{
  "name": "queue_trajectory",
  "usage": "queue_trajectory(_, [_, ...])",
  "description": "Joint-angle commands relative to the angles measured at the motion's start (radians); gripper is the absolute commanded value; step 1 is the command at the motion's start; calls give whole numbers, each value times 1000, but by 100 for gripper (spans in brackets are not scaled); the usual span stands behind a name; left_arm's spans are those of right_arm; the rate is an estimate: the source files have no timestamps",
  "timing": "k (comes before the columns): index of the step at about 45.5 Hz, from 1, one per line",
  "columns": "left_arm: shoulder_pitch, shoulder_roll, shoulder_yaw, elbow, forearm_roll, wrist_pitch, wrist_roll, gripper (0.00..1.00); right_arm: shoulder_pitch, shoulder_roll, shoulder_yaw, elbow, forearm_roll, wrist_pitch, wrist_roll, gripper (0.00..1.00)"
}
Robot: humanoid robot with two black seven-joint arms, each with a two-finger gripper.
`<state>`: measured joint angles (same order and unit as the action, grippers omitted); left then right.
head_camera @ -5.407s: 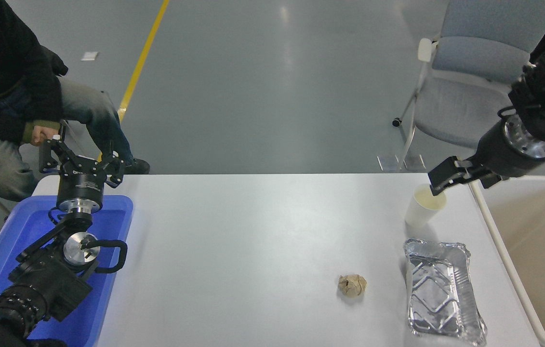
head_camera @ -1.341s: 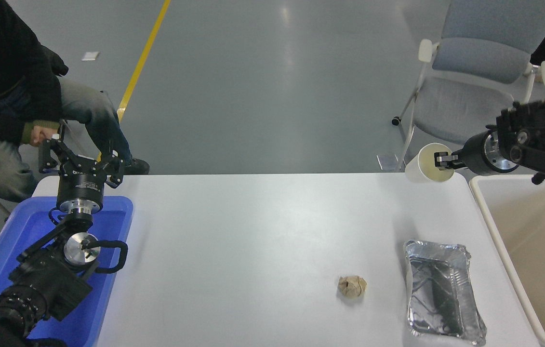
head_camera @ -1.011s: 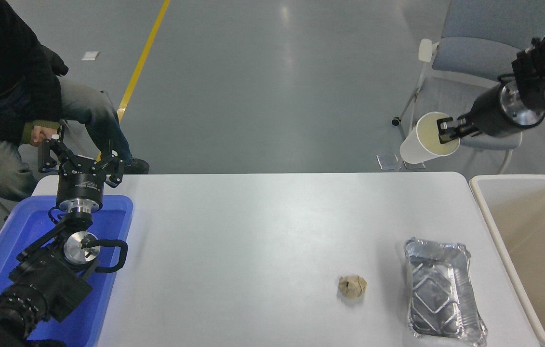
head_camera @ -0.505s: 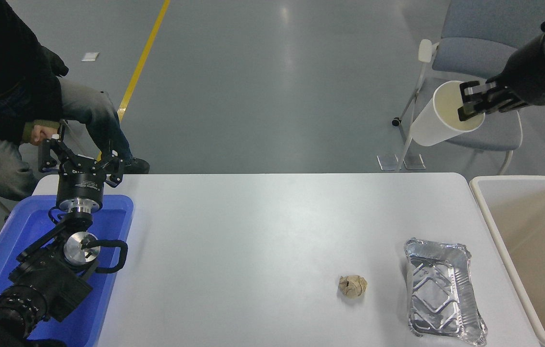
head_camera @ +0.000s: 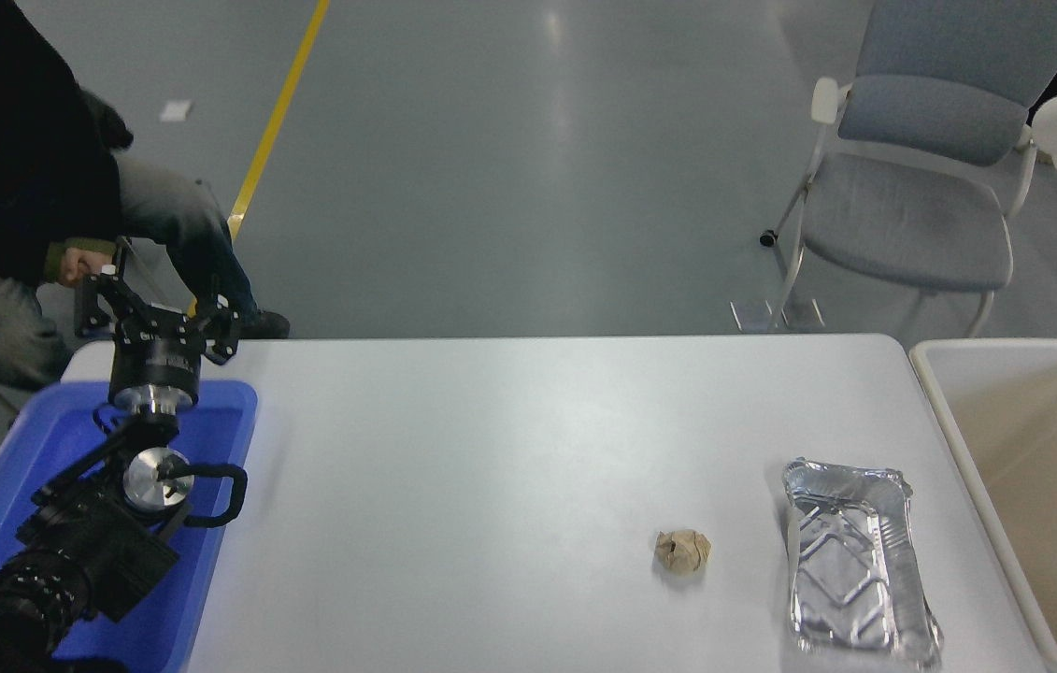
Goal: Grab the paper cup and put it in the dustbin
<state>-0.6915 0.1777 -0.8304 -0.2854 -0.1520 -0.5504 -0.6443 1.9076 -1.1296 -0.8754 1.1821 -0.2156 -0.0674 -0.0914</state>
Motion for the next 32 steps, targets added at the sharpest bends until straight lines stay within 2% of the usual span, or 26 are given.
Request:
queue_trajectory(1, [0, 0, 0, 0, 0, 0, 0, 99, -444, -59, 317, -19, 238, -314, 36, 0])
queue_trajectory(8, [0, 0, 0, 0, 0, 0, 0, 99, -732, 23, 584, -64, 282, -422, 47, 0])
queue_trajectory(18, [0, 0, 0, 0, 0, 0, 0, 99, -1117, 258, 932, -303, 268, -430, 53, 0])
queue_trajectory(29, [0, 0, 0, 0, 0, 0, 0, 99, -1248, 499, 1035, -610, 269, -413, 116, 0])
queue_trajectory(32, [0, 0, 0, 0, 0, 0, 0, 99, -1269, 554, 1053, -715, 271, -394, 121, 0])
